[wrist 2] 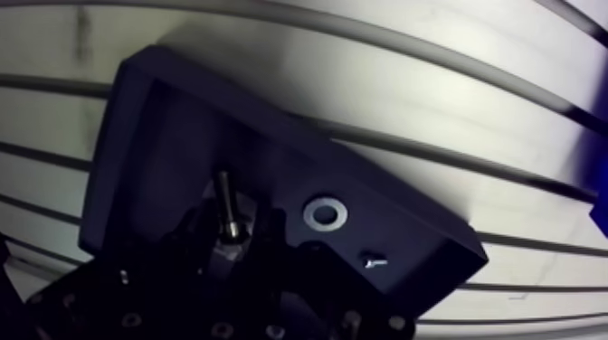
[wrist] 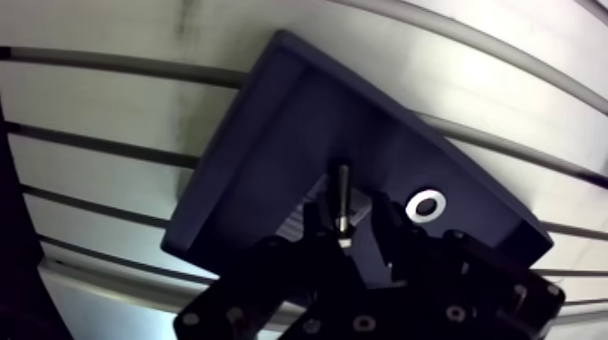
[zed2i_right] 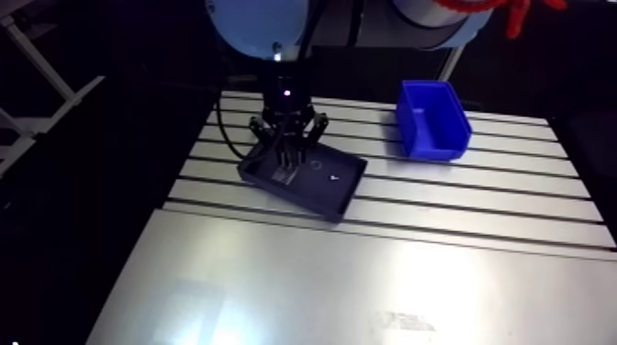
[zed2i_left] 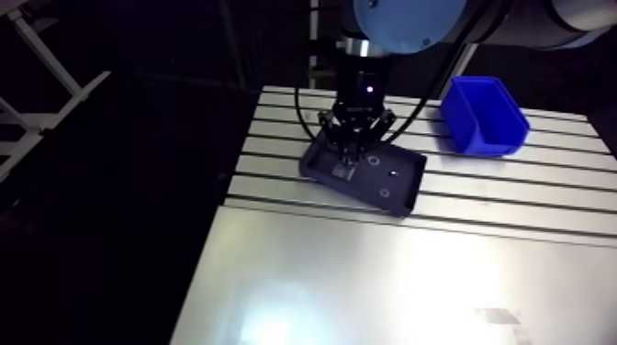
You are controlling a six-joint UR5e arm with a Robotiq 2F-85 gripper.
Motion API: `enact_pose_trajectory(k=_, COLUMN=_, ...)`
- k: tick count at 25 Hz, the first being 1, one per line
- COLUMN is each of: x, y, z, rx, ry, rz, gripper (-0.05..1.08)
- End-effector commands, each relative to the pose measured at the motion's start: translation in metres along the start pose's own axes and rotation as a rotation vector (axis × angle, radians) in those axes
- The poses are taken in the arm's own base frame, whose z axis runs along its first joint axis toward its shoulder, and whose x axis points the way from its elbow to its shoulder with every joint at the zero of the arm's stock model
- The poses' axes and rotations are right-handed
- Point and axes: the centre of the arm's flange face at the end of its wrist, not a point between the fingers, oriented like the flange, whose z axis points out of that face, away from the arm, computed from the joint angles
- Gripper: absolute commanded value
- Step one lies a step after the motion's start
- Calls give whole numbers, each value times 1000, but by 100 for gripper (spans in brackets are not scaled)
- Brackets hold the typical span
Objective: Pick up the M10 bolt from the tray and put it into the blue bin.
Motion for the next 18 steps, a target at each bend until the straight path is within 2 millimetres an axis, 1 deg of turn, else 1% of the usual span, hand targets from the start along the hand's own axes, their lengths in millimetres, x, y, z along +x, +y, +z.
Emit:
enact_pose_trajectory(k=1, x=0, y=1, z=2, rx=-6, ry=-4, rz=-1, gripper=67)
enact_pose_trajectory(k=9, x=0, y=1, z=1, rx=-6, ry=-2, rz=1, gripper=73)
enact_pose_trajectory(k=11, x=0, y=1, z=1, rx=-6, ry=-2, rz=1, gripper=77)
enact_pose_trajectory(k=18, x=0, y=1, z=1, rx=-6, ry=-2, rz=1, gripper=85)
